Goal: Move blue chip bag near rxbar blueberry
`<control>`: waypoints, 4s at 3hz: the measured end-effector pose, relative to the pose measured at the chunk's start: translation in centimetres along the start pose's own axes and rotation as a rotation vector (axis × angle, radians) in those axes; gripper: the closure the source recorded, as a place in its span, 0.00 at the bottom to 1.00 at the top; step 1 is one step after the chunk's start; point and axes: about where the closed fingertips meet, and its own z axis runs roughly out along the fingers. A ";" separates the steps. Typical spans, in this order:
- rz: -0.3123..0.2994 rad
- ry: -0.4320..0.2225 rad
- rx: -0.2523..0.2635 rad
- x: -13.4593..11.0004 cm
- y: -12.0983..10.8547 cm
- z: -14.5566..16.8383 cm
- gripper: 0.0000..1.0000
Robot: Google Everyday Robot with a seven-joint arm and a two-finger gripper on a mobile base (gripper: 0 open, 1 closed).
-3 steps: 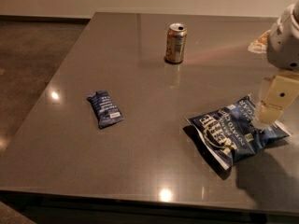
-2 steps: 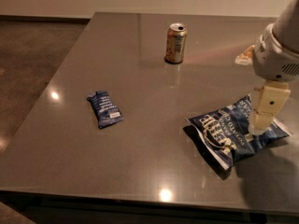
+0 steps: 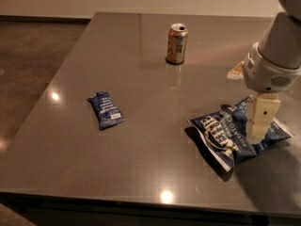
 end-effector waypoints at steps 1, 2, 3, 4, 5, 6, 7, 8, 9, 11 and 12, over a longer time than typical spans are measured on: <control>-0.026 0.018 -0.041 0.6 0.7 1.9 0.00; -0.038 0.033 -0.058 0.8 1.3 2.9 0.03; -0.038 0.043 -0.060 0.7 1.5 3.2 0.25; -0.026 0.049 -0.051 0.2 1.4 2.7 0.57; -0.020 0.053 -0.050 -0.2 1.3 2.5 0.79; -0.068 -0.032 -0.035 -4.0 1.0 0.4 1.00; -0.121 -0.141 -0.044 -8.9 0.8 -1.4 1.00; -0.158 -0.235 -0.079 -14.2 0.3 -1.8 1.00; -0.172 -0.279 -0.116 -18.8 -1.0 -0.6 0.98; -0.178 -0.291 -0.121 -22.7 -2.1 0.7 0.46; -0.175 -0.296 -0.119 -23.4 -2.2 1.1 0.13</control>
Offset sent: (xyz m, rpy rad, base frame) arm -0.0161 -0.0082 -0.0412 -0.0416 0.0852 0.0533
